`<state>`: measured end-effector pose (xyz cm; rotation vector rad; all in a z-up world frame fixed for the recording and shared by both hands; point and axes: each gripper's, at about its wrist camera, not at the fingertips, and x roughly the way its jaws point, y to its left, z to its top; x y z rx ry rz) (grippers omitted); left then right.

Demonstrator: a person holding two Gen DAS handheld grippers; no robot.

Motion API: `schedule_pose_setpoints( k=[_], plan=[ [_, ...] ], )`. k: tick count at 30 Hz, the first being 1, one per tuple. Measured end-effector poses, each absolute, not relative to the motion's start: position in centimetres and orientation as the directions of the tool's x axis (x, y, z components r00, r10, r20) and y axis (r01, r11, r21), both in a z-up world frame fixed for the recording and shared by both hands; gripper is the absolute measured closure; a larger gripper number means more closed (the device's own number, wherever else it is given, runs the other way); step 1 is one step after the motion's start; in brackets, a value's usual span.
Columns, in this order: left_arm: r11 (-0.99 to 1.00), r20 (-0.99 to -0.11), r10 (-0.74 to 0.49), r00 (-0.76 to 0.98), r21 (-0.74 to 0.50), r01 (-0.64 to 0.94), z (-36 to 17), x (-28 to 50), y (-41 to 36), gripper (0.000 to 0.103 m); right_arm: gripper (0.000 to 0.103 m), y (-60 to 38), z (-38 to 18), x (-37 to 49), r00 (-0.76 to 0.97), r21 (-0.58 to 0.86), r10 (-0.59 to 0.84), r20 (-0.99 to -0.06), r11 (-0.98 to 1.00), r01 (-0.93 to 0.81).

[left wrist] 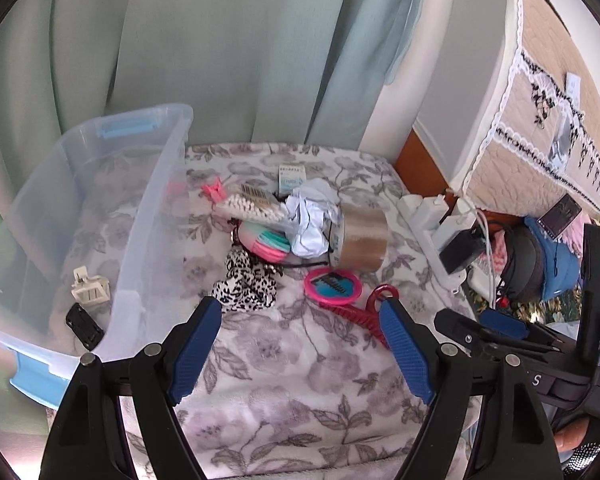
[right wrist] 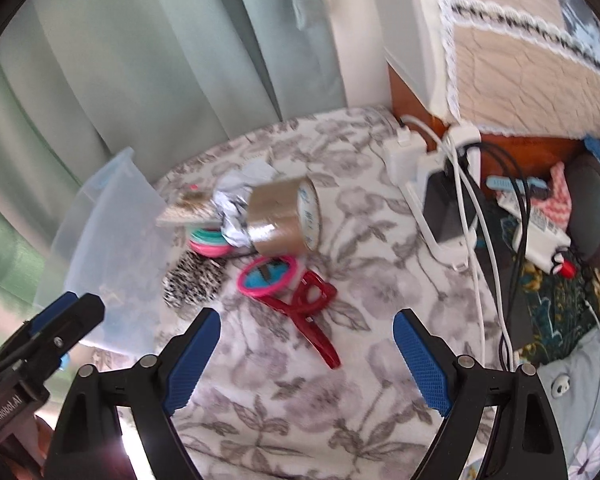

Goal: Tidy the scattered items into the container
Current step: 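Withdraw both tools from the box back toward the scattered items, then grasp the leopard scrunchie with left tool while right tool grasps the red claw clip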

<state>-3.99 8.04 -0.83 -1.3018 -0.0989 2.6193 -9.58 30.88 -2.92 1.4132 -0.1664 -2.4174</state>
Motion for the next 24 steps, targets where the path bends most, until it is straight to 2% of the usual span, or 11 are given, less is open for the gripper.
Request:
schedule_pose_setpoints(
  k=[11, 15, 24],
  plan=[
    [-0.979, -0.831, 0.202, -0.517, -0.170, -0.110, -4.2, -5.1, 7.2, 0.021, 0.013, 29.7, -7.3, -9.7, -0.358, 0.237, -0.328, -0.874, -0.932, 0.274],
    [-0.986, -0.849, 0.163, -0.503, -0.128, -0.103, -5.3, -5.7, 7.8, 0.021, 0.013, 29.0, -8.4, -10.1, -0.343, 0.217, -0.313, -0.886, -0.932, 0.290],
    [-0.991, -0.901, 0.104, -0.421, -0.129, 0.031, -8.9, -8.9, 7.2, 0.021, 0.016, 27.8, -10.8, -11.6, -0.308, 0.194, -0.300, -0.903, -0.923, 0.332]
  ],
)
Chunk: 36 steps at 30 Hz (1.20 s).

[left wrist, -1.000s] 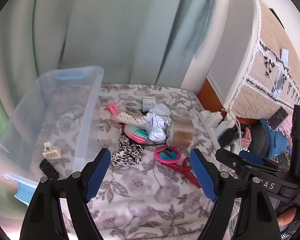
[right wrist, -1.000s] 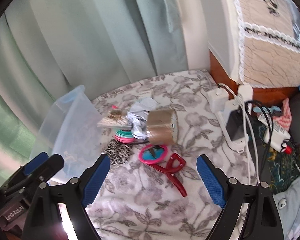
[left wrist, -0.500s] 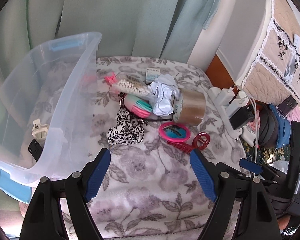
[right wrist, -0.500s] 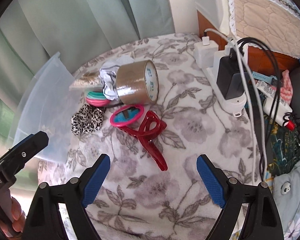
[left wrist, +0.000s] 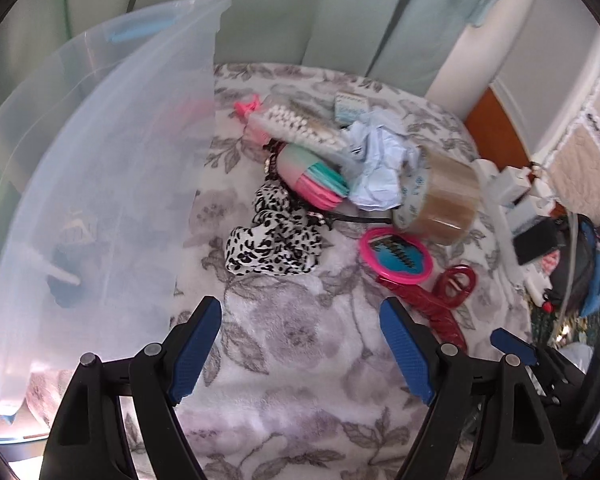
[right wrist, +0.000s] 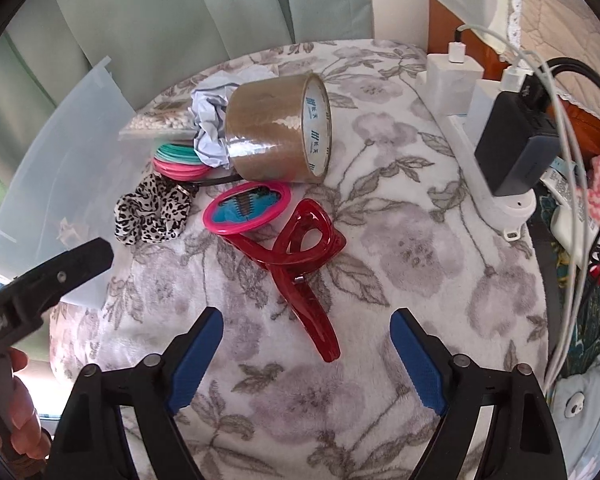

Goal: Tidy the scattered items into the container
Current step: 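Grasp the leopard scrunchie with left tool while right tool grasps the red claw clip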

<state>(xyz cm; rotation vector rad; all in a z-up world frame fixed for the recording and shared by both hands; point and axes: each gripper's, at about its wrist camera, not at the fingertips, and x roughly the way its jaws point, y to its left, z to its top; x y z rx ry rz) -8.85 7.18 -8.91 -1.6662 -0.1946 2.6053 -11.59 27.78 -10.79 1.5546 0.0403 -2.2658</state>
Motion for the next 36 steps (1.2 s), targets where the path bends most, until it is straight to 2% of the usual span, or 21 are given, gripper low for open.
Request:
schedule_pose_setpoints(
  k=[12, 26, 29, 32, 33, 36],
  plan=[
    [-0.995, -0.920, 0.021, -0.391, -0.058, 0.084, -13.3, -13.2, 7.4, 0.021, 0.019, 26.0, -13.6, -14.2, -0.298, 0.138, -0.259, -0.919, -0.918, 0.373],
    [-0.993, -0.925, 0.027, -0.378, -0.070, 0.100, -15.4, -14.8, 6.6, 0.026, 0.019, 24.1, -14.5, -15.2, -0.342, 0.054, -0.212, -0.915, -0.907, 0.417],
    [-0.993, -0.924, 0.023, -0.382, -0.065, 0.096, -15.4, -14.9, 6.8, 0.029, 0.021, 24.0, -14.5, -15.3, -0.349, 0.051, -0.210, -0.913, -0.909, 0.413],
    [-0.994, -0.922, 0.027, -0.386, -0.066, 0.087, -15.2, -15.0, 6.7, 0.038, 0.032, 24.0, -14.2, -15.2, -0.366, 0.043, -0.202, -0.908, -0.916, 0.399],
    [-0.995, -0.921, 0.028, -0.388, -0.064, 0.081, -15.1, -14.9, 6.8, 0.042, 0.036, 24.1, -14.1, -15.2, -0.368, 0.042, -0.199, -0.908, -0.919, 0.393],
    [-0.996, -0.920, 0.033, -0.391, -0.063, 0.064, -14.8, -14.7, 7.1, 0.056, 0.036, 24.3, -14.0, -15.1, -0.367, 0.055, -0.205, -0.907, -0.923, 0.381]
  ],
)
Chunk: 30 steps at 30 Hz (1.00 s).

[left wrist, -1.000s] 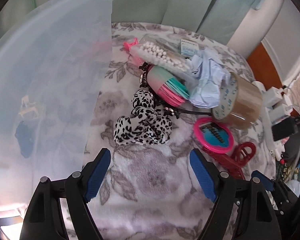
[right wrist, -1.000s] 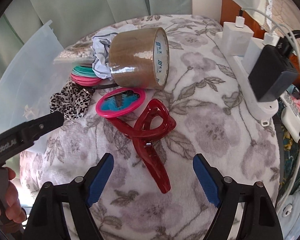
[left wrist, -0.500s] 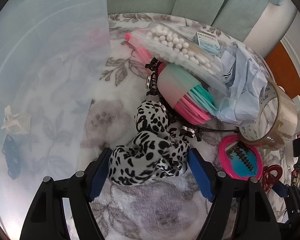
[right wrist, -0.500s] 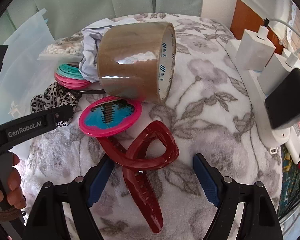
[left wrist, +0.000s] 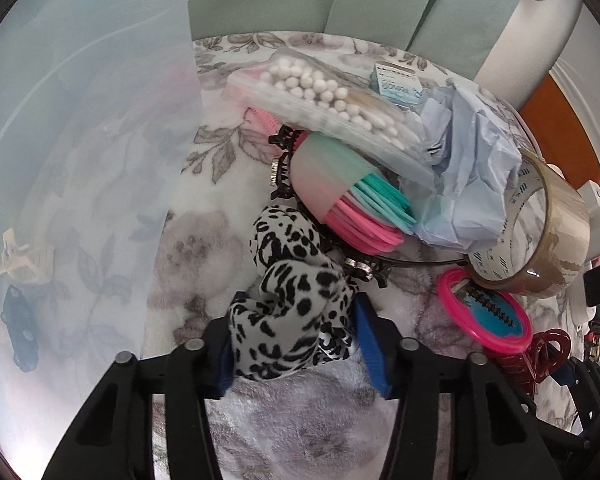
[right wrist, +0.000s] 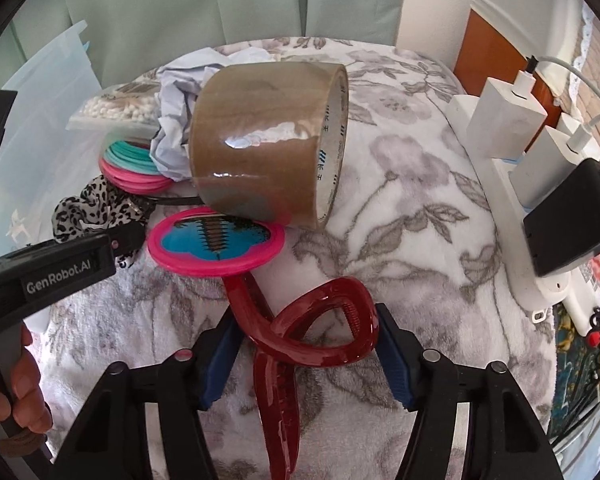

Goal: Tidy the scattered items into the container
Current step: 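Grasp the leopard scrunchie with left tool while right tool grasps the red claw clip, then lift and carry the scrunchie and red claw clip over the clear box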

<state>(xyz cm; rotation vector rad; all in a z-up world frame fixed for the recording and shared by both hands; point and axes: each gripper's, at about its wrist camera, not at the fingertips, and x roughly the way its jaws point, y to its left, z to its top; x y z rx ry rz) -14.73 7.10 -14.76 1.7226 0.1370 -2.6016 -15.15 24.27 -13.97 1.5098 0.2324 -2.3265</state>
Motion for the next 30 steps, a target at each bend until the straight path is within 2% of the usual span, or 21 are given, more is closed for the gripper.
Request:
schedule_pose_setpoints(
  k=[4, 10, 19, 27, 30],
  plan=[
    [-0.997, -0.918, 0.042, -0.394, -0.066, 0.049, -14.3, -14.3, 7.3, 0.070, 0.039, 24.8, -13.7, -14.8, -0.359, 0.083, -0.223, -0.906, -0.927, 0.367],
    [-0.997, -0.916, 0.049, -0.398, -0.071, 0.039, -13.5, -13.2, 7.7, 0.080, 0.039, 25.9, -13.0, -14.0, -0.354, 0.122, -0.250, -0.901, -0.930, 0.346],
    [-0.994, -0.899, 0.093, -0.427, -0.110, 0.015, -12.1, -11.5, 7.5, 0.083, 0.039, 27.6, -11.3, -12.3, -0.358, 0.160, -0.269, -0.894, -0.938, 0.307],
    [-0.991, -0.866, 0.127, -0.483, -0.136, -0.017, -8.6, -8.8, 7.1, 0.083, 0.039, 28.5, -8.7, -9.0, -0.402, 0.171, -0.285, -0.871, -0.940, 0.296],
    [-0.989, -0.852, 0.136, -0.505, -0.142, -0.027, -7.5, -8.5, 7.3, 0.083, 0.039, 28.0, -7.7, -10.6, -0.423, 0.174, -0.295, -0.856, -0.938, 0.301]
  ],
)
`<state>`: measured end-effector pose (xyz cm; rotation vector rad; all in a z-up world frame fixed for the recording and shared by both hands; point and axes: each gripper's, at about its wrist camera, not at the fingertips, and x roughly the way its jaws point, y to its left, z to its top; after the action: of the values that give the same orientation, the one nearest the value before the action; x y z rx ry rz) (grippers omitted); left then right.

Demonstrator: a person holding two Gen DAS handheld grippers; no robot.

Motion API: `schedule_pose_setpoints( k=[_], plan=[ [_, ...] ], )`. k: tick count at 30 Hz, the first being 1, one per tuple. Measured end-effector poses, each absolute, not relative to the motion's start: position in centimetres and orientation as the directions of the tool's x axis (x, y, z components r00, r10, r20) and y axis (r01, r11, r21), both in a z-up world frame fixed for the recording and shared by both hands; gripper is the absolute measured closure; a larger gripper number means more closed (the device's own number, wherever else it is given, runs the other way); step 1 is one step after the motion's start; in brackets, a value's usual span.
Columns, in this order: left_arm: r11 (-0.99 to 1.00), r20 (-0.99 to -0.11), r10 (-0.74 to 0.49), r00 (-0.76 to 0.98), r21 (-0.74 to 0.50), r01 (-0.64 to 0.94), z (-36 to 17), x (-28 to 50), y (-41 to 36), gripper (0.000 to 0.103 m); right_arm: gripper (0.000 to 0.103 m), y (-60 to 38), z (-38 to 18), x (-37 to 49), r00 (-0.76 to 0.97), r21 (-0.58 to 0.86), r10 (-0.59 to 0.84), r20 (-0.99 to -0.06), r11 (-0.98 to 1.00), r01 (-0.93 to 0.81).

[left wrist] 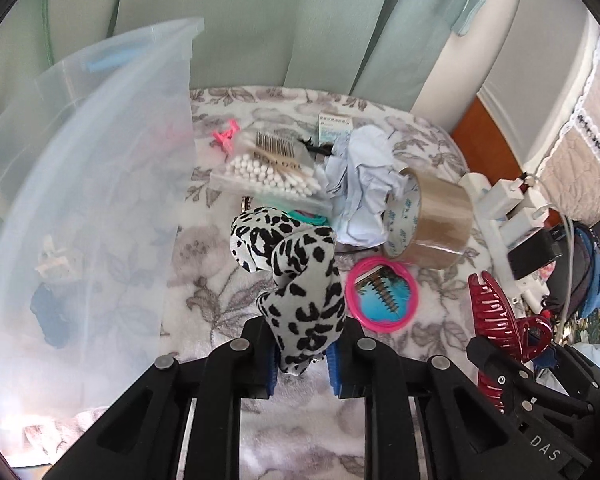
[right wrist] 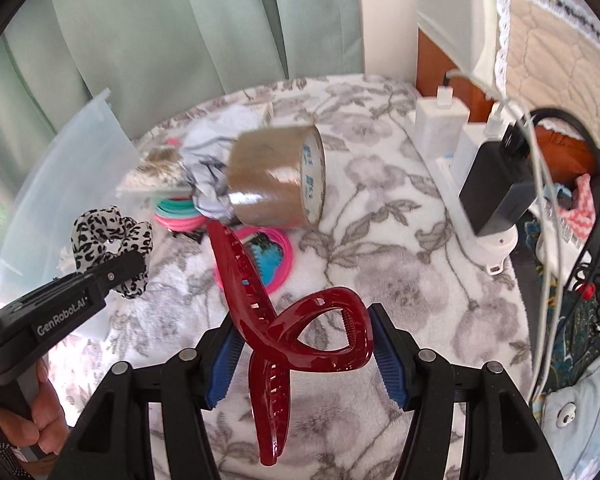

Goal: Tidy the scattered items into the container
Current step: 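Lift and carry the scrunchie and red claw clip over the clear box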

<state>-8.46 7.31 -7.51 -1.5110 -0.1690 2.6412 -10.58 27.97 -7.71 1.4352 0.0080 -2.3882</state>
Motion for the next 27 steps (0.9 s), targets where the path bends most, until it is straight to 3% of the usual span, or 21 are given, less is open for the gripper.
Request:
schedule_pose_setpoints(
  k=[18, 27],
  plan=[
    [-0.974, -0.705, 0.222, -0.673, -0.183, -0.130, 2.2, -5.0, 7.4, 0.083, 0.039, 27.4, -0.1, -9.9, -0.556, 0.216, -0.368, -0.746, -0.922, 0.321],
    [-0.975, -0.609, 0.197, -0.768, -0.203, -0.089, 6.6, -3.5, 4.4, 0.083, 0.039, 25.4, 5.9, -8.6, -0.622, 0.238, -0.438, -0.649, -0.894, 0.381]
  ],
)
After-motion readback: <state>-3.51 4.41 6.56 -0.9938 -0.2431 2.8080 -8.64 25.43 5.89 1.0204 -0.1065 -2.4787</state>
